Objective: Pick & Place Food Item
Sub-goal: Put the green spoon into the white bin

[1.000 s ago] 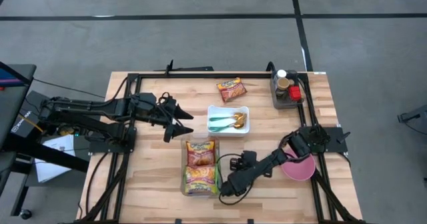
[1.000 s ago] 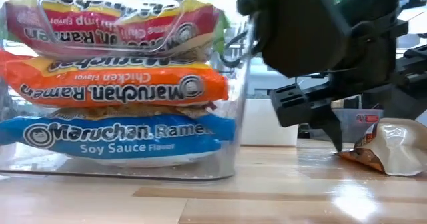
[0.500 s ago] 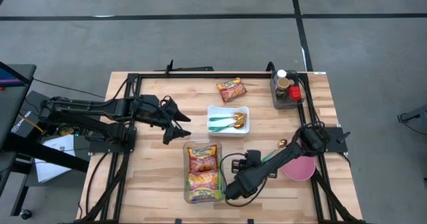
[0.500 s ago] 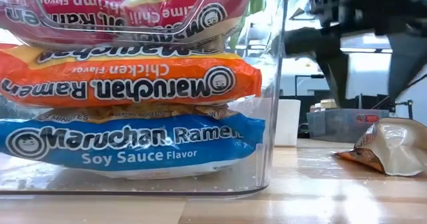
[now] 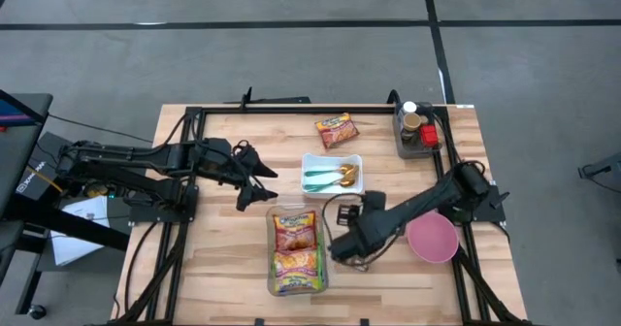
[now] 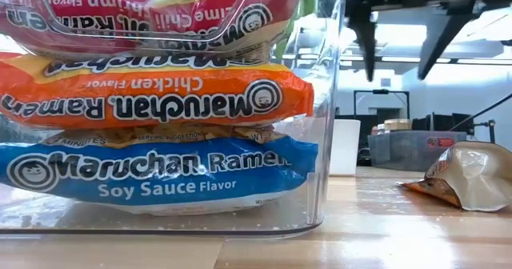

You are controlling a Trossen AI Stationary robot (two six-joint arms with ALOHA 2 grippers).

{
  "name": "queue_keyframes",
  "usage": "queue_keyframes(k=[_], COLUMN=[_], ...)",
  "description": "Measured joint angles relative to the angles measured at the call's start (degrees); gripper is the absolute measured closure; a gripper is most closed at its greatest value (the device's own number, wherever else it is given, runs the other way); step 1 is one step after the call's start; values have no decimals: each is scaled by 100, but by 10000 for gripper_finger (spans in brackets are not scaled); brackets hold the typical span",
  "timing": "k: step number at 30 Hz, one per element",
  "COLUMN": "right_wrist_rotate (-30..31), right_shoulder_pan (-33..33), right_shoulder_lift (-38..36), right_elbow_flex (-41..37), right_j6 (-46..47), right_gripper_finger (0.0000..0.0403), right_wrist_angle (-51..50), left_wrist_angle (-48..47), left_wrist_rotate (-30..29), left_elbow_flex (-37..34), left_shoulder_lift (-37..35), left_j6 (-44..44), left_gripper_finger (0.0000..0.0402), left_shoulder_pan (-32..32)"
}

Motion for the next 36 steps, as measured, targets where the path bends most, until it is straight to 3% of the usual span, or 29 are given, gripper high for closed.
queue_keyframes(k=[5, 9, 17, 23, 31, 36], right_wrist_rotate=[-373, -863, -1512, -1713, -2065, -1989], right_shoulder_pan=[-367, -785, -1694, -1675, -1303, -1025], right_shoulder_lift=[-748, -1337, -1919, -1667, -748, -298], right_elbow_flex=[-520, -839, -1076, -1183, -1183, -1182], right_j6=[-1143, -2585, -6760, -9634, -10704, -10686], right_gripper_finger=[138, 138, 138, 138, 138, 138], right_wrist_angle=[-13, -15, -4, 128, 8, -2], left_wrist_angle=[352, 656, 811, 765, 584, 581], left_wrist_rotate=[-2, -2, -6, -6, -6, -6], left_elbow_flex=[0, 0, 0, 0, 0, 0], left_shoulder_lift=[0, 0, 0, 0, 0, 0], left_j6=[5, 240, 707, 947, 989, 871], left_gripper_finger=[82, 82, 82, 82, 82, 82], left_shoulder_pan=[0, 0, 0, 0, 0, 0])
